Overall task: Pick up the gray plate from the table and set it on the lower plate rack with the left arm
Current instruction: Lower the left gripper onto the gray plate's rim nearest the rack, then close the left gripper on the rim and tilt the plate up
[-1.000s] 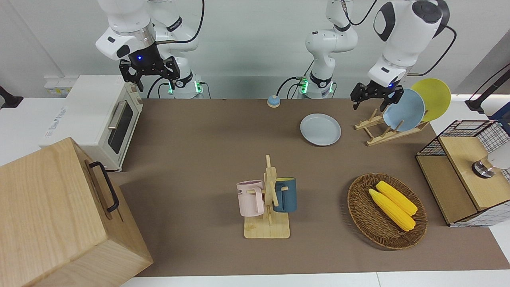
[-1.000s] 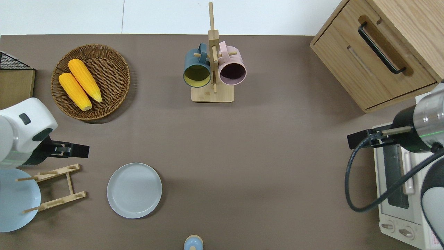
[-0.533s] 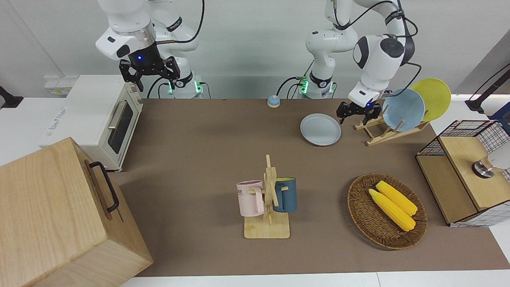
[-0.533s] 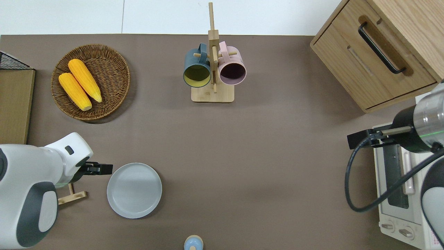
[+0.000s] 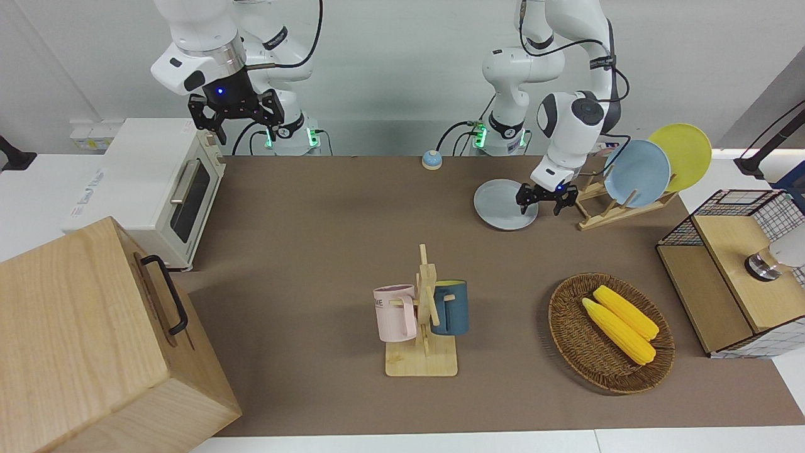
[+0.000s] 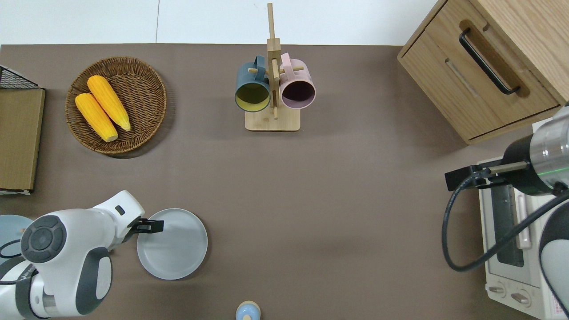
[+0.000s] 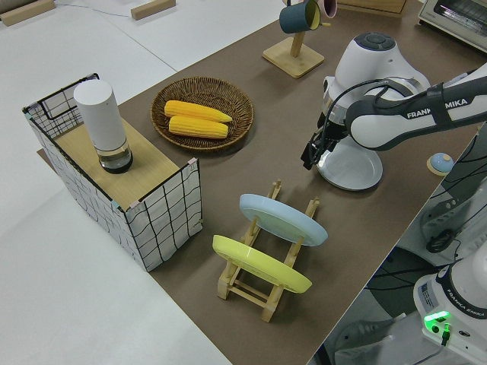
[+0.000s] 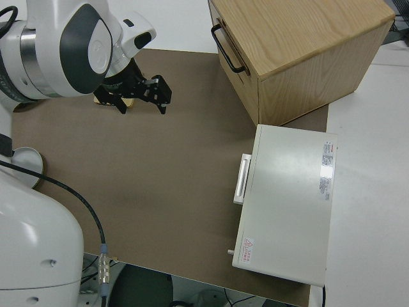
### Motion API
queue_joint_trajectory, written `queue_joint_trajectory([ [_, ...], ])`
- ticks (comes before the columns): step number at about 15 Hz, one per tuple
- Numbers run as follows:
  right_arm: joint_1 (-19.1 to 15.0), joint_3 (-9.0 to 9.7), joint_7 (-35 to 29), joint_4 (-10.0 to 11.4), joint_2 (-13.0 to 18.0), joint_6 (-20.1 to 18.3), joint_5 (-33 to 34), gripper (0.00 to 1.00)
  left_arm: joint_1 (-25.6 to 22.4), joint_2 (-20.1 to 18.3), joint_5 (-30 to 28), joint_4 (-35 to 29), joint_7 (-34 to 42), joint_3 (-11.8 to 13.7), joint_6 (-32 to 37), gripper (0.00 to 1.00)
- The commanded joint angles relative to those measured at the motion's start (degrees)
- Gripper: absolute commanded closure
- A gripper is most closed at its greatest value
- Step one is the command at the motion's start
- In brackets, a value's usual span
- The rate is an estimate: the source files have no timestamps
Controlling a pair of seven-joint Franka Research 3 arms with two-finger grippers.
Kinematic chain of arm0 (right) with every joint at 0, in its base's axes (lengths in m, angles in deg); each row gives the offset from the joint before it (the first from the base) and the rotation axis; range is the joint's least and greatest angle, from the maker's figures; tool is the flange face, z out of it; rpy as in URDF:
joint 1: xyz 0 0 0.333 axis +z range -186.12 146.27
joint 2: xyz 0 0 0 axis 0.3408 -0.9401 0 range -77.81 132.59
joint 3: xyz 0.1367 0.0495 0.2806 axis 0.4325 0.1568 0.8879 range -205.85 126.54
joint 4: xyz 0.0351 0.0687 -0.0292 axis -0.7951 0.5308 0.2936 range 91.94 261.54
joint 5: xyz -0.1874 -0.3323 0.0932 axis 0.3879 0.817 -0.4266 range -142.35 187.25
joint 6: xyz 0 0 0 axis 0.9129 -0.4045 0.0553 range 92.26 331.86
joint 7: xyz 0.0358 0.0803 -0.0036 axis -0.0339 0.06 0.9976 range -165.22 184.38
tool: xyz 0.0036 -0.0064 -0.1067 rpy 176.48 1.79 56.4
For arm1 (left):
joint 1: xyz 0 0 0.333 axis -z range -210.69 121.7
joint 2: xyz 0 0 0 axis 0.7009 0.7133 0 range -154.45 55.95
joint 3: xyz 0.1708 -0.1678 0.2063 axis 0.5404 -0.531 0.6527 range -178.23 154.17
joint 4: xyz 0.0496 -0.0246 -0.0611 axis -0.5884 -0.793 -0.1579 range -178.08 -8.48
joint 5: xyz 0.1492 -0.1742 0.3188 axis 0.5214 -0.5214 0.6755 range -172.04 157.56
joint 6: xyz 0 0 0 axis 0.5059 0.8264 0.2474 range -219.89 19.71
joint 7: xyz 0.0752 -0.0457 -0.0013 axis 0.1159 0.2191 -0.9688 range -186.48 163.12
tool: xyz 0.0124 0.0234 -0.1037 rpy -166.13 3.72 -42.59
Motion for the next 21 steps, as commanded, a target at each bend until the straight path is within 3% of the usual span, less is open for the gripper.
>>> queue_joint_trajectory([
  [1, -0.6, 0.32, 0.1, -0.3, 0.1, -0.8, -0.6, 0.011, 2.5, 2.3, -0.7, -1.7, -2.6, 0.2, -4.4, 0.01],
  [8, -0.6, 0.32, 0.1, -0.3, 0.1, -0.8, -0.6, 0.013, 4.2, 4.5, -0.5, -2.0, -5.0, 0.2, -7.0, 0.04],
  [10, -0.6, 0.32, 0.1, -0.3, 0.1, -0.8, -0.6, 0.011, 4.2, 4.5, -0.6, -2.0, -5.0, 0.2, -7.0, 0.26],
  [13, -0.6, 0.32, 0.1, -0.3, 0.1, -0.8, -0.6, 0.011, 4.1, 4.5, -0.6, -2.1, -5.0, 0.2, -7.0, 0.76],
  [14, -0.6, 0.32, 0.1, -0.3, 0.1, -0.8, -0.6, 0.011, 4.1, 4.5, -0.6, -2.1, -5.0, 0.2, -7.0, 0.97],
  [21, -0.6, 0.32, 0.1, -0.3, 0.1, -0.8, -0.6, 0.013, 3.4, 4.1, -0.5, -1.9, -3.8, 0.3, -6.0, 1.0],
])
